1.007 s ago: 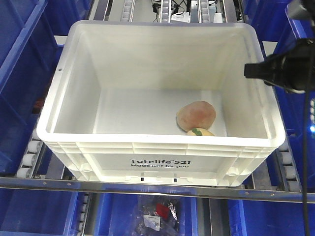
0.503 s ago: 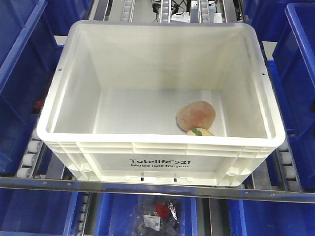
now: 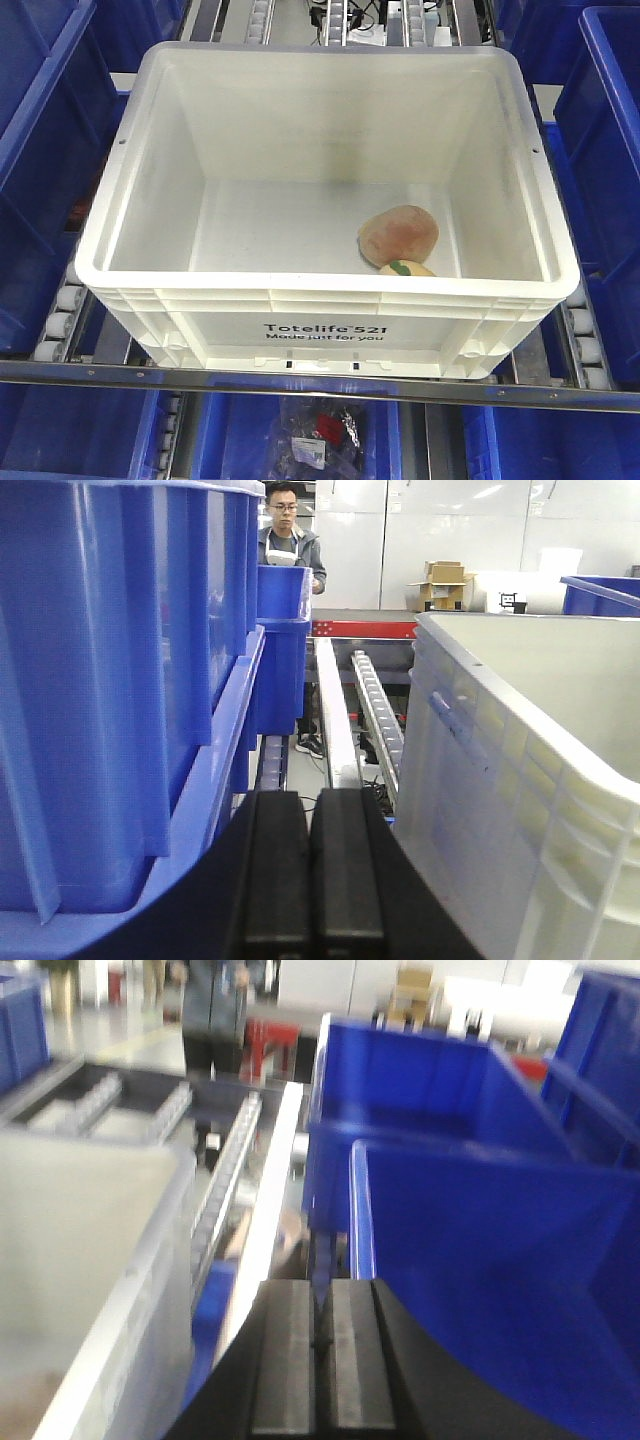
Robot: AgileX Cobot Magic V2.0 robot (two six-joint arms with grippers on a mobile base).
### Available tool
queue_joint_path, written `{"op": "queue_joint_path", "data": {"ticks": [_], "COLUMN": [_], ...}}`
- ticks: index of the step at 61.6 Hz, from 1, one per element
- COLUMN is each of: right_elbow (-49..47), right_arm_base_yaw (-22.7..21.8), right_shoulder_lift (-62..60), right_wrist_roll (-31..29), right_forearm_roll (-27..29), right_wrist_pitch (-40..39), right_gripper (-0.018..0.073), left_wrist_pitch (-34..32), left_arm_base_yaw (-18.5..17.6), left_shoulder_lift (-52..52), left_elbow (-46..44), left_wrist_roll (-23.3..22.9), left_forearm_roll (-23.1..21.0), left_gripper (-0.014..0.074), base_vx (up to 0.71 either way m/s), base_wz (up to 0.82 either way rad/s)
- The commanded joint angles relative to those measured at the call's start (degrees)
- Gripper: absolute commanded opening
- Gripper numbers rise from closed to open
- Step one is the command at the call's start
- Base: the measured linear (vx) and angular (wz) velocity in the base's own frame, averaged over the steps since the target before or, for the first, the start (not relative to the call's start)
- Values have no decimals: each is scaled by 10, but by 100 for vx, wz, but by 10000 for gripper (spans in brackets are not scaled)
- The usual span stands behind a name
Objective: Place moving items into box and shelve
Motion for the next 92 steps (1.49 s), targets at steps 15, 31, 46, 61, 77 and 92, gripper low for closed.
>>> {"op": "queue_joint_path", "data": {"ticks": [15,31,46,61,77,92], "right_elbow": [184,289,310,310,310,310], "right_arm_base_yaw": [-3,-4,-42,-57,-57,-57], "right_shoulder_lift": [-94,-210,-209,-209,-208,-208], "right_wrist_roll": [9,18,34,34,34,34], "right_forearm_roll": [-2,3,21,22,22,22], "right_wrist_pitch": [-190,-194,-186,-191,-191,-191], "right_gripper": [-12,-12,-10,-9,-9,-9], "left_wrist_pitch": [-50,-50,-49,-49,-49,-49], "left_arm_base_yaw": [1,1,1,1,1,1], "left_shoulder_lift": [-9,-9,-8,-8,-8,-8], "left_elbow": [10,10,10,10,10,10], "left_wrist_roll": [-5,-5,-5,-5,-5,-5], "left_forearm_roll": [-6,-6,-6,-6,-6,-6], "left_gripper": [-8,-8,-8,-8,-8,-8], "base_vx": [0,0,0,0,0,0], "base_wz": [0,0,0,0,0,0]}}
